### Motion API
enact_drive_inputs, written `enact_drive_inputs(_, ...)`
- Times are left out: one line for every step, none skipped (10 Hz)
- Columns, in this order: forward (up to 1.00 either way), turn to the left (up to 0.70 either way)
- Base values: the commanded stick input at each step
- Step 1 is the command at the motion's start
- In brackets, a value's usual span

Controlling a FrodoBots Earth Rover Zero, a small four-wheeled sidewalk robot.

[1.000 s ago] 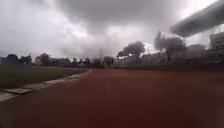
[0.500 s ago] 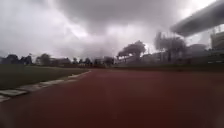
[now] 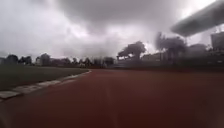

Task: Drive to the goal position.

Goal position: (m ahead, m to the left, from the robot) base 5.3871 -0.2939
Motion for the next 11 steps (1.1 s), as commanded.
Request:
enact_drive_inputs(0.5, 0.0)
enact_drive_inputs(0.5, 0.0)
enact_drive_inputs(0.5, 0.0)
enact_drive_inputs(0.5, 0.0)
enact_drive_inputs(0.5, 0.0)
enact_drive_inputs(0.5, 0.0)
enact_drive_inputs(0.5, 0.0)
enact_drive_inputs(0.5, 0.0)
enact_drive_inputs(0.5, 0.0)
enact_drive_inputs(0.5, 0.0)
enact_drive_inputs(0.5, 0.0)
